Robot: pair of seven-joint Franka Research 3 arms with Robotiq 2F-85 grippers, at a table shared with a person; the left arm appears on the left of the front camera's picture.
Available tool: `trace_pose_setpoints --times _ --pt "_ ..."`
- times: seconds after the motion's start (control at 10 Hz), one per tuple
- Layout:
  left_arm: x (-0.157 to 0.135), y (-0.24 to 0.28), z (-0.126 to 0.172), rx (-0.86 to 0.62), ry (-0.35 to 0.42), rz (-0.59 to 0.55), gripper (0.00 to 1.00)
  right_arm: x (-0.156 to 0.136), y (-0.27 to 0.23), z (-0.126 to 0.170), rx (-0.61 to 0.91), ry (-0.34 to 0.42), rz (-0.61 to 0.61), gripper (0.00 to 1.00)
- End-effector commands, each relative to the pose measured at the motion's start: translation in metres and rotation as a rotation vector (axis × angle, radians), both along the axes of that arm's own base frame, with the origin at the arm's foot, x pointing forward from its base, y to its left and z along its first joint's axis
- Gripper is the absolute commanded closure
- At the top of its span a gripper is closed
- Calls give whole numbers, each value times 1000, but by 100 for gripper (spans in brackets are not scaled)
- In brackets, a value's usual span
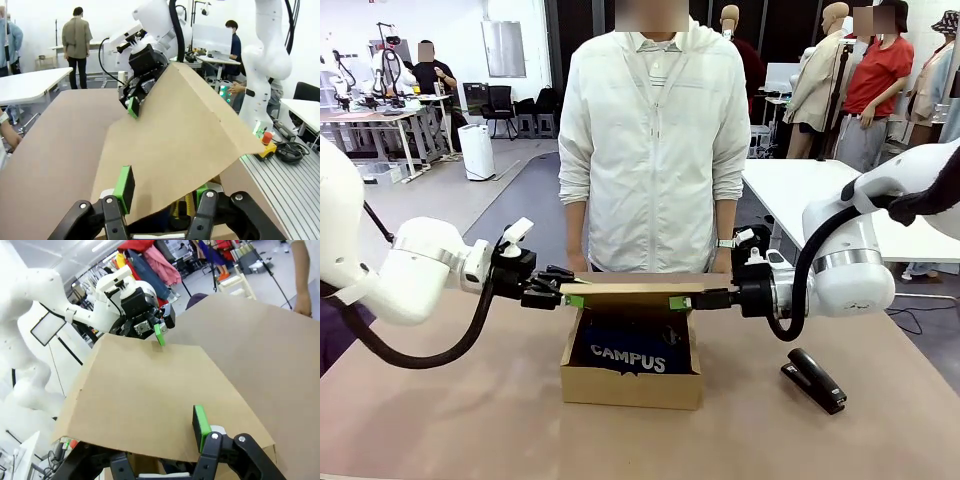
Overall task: Pack the items into the box.
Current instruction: Close the Mailer Box.
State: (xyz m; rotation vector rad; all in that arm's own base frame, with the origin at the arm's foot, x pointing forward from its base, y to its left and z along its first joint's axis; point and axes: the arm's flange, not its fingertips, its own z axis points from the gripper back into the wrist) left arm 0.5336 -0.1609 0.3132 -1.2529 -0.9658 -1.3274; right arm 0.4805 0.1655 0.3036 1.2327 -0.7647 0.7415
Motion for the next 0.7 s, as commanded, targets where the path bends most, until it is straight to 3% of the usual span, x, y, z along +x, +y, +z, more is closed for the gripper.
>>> trace_pose_setpoints --times 0.0,0.2,0.3,0.4,0.6 --pt "-21 1 -6 -1 -27 -44 40 -10 -7 -8 39 -62 -1 37" --pt "-24 -3 -7 6 -38 -40 40 -14 -8 -15 59 -71 13 37" --pt "-22 -6 -2 1 -36 -48 34 -15 -7 -15 51 -75 20 37" --pt "-22 -5 0 -4 -37 -51 0 -16 -7 -13 24 -70 31 0" --pt "-30 7 9 -8 -64 -2 0 -24 -21 -8 30 -61 48 0"
